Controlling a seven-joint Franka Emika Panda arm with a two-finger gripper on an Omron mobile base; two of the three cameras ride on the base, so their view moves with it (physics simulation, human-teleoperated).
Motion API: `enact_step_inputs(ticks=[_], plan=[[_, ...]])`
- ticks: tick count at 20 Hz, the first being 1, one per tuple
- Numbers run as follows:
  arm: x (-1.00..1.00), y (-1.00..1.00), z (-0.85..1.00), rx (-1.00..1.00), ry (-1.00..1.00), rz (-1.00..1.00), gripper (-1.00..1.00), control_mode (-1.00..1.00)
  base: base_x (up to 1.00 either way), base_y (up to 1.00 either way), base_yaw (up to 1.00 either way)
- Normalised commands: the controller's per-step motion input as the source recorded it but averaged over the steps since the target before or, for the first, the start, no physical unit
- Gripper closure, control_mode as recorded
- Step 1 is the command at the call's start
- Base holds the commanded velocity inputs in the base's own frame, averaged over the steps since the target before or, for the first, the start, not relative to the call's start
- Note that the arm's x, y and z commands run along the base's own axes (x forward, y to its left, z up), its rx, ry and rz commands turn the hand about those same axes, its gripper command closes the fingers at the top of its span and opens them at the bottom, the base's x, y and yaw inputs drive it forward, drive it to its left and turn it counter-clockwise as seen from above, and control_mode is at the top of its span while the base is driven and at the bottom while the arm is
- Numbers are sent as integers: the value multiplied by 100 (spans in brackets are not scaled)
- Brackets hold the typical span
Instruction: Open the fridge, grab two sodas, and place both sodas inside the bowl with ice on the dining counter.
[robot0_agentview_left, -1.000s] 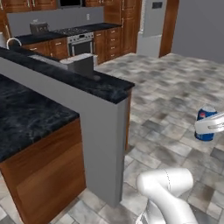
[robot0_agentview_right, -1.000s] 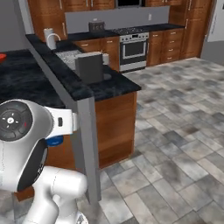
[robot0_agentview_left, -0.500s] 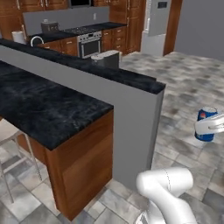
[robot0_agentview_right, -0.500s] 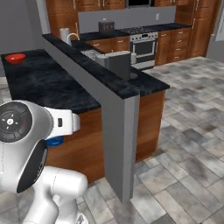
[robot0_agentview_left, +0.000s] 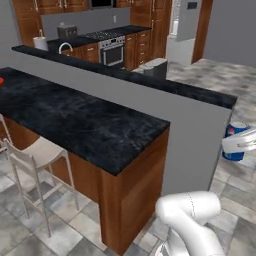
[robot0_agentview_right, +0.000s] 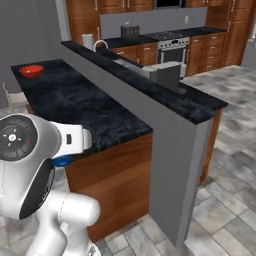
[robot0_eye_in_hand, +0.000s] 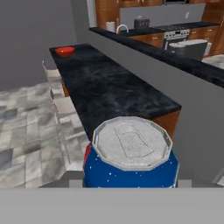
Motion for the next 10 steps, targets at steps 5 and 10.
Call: enact_step_inputs(ticks=[5,10], plan=[[0,0,0,0,0,0,100,100,3,100,-7],[0,0,0,0,0,0,100,100,15,100,-12]])
